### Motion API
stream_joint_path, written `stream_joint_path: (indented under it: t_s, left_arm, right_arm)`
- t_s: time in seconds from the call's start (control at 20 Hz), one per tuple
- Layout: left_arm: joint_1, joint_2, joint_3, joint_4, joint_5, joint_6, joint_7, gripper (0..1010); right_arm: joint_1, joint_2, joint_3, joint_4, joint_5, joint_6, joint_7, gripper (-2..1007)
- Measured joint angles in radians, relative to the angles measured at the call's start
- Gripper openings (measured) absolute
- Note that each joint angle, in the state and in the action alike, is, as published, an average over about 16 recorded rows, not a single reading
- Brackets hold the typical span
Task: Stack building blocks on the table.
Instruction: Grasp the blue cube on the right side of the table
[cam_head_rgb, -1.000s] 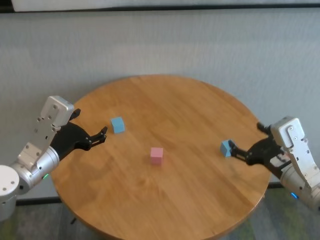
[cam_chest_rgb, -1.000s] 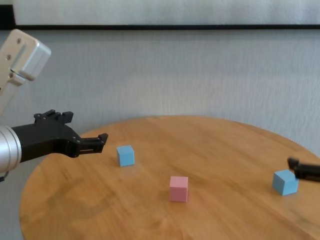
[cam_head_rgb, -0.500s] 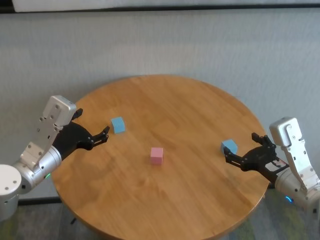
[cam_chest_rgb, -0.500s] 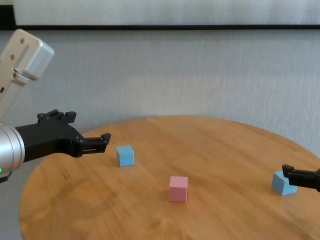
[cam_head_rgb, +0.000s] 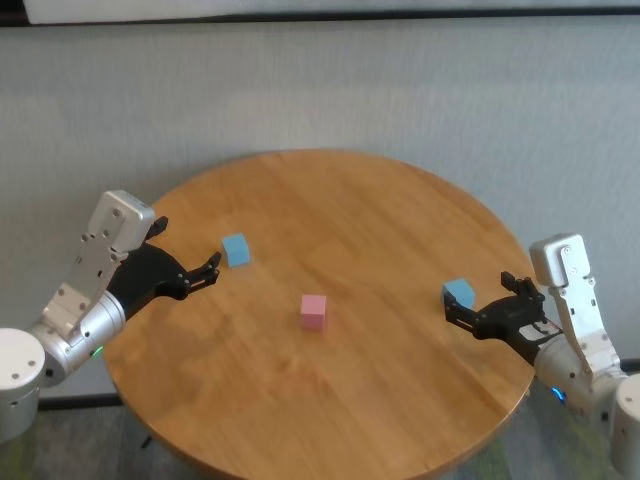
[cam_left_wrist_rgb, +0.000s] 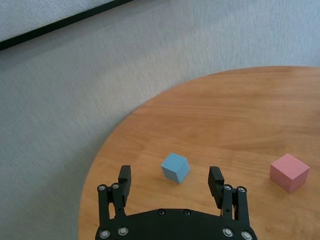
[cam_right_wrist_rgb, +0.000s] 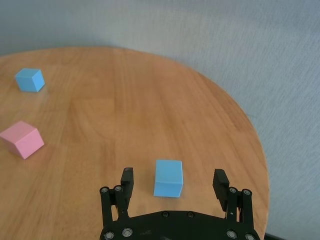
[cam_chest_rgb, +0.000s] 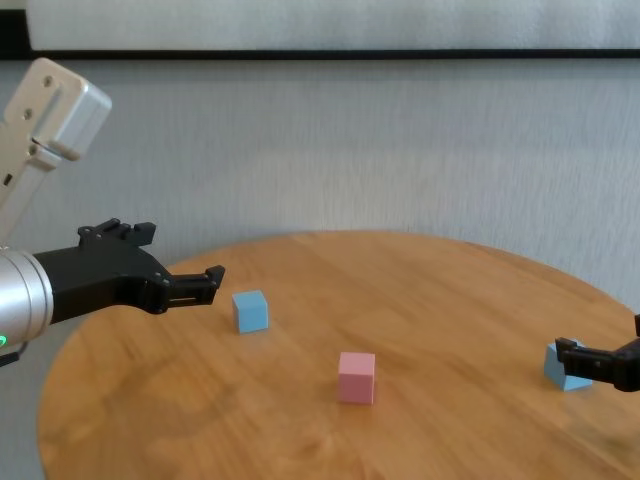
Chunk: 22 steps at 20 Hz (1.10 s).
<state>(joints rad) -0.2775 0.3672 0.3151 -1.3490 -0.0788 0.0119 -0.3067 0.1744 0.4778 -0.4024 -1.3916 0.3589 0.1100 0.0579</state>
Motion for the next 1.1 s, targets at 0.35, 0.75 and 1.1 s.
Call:
stream_joint_path:
  t_s: [0.35,0.75,1.1]
  left_arm:
    - [-0.001,-0.001,0.001,0.001,-0.001,-0.001,0.000,1000]
    - [-0.001,-0.001,0.002,0.002,-0.001,-0.001,0.000,1000]
    - [-0.002,-0.002,0.002,0.002,-0.001,-0.001,0.000,1000]
  right_arm:
    - [0.043,-0.051,0.005,0.074,-0.013,0.015,0.000,1005]
    - [0.075,-0.092,0.003,0.130,-0.041,0.017,-0.002,1005]
    - [0.078,-0.114,0.005,0.144,-0.069,0.015,-0.010,1005]
